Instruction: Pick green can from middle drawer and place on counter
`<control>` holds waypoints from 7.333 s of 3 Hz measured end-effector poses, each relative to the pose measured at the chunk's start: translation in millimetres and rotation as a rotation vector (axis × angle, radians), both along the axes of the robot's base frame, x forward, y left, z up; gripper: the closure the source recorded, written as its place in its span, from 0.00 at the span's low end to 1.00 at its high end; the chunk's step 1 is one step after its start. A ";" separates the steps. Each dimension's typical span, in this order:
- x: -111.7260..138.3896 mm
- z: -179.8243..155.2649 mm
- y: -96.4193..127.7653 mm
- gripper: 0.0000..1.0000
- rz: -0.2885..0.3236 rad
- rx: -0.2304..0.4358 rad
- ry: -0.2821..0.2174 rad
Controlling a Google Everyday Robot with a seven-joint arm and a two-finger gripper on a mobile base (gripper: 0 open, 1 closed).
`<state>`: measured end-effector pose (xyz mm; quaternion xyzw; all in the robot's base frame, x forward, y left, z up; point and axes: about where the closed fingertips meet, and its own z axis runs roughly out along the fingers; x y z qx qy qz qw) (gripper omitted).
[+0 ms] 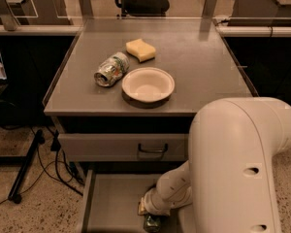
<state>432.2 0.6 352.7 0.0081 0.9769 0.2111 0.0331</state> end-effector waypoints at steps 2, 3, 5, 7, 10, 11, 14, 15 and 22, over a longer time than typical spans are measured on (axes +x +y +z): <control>0.0 0.0 0.0 1.00 0.000 0.000 0.000; 0.0 7.3 0.1 1.00 0.000 0.000 0.000; 48.7 77.5 4.2 1.00 0.250 0.149 -0.179; 56.4 129.3 -97.9 1.00 0.404 0.243 -0.239; -14.0 55.6 -117.9 1.00 0.436 0.402 -0.016; -16.6 87.8 -126.4 1.00 0.414 0.372 -0.071; -35.6 234.4 -171.1 1.00 0.268 0.211 -0.317; -35.6 234.4 -171.0 1.00 0.268 0.211 -0.317; -38.4 515.3 -206.2 1.00 0.267 0.092 -0.693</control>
Offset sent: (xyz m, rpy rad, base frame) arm 0.0000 0.0000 0.0000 0.0000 0.0000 0.0000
